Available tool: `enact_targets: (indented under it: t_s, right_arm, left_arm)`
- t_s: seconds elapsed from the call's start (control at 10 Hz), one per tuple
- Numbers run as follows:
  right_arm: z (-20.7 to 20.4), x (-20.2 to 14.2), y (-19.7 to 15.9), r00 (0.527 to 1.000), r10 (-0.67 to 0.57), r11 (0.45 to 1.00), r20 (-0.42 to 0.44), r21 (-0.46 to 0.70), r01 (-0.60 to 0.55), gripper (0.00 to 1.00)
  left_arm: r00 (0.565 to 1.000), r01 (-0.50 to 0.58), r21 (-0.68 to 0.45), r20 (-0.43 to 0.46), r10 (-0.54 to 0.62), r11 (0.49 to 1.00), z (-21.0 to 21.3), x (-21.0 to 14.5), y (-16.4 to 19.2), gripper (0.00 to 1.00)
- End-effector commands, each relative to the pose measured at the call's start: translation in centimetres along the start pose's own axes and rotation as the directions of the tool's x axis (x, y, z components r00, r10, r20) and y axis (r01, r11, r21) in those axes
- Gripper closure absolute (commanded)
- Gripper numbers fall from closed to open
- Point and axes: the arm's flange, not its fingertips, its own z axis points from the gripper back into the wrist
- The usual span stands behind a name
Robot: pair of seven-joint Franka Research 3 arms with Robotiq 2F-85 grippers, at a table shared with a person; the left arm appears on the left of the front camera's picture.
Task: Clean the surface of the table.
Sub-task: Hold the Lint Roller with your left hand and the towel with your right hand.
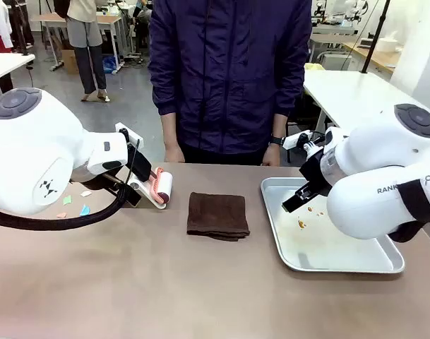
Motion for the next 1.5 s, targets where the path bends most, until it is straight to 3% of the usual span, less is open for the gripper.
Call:
enact_targets:
  t_s: [0.0, 1.4]
  right_arm:
    - [0.0, 0.0, 0.0, 1.0, 0.0, 1.0, 0.0, 0.0, 0.0, 0.0]
    - [0.0, 0.0, 0.0, 1.0, 0.0, 1.0, 0.0, 0.0, 0.0, 0.0]
  left_arm:
    - [1.0, 0.0, 0.0, 0.0, 0.0, 1.0, 0.01, 0.0, 0.0, 0.0]
    - [1.0, 0.0, 0.0, 0.0, 0.0, 1.0, 0.01, 0.0, 0.0, 0.0]
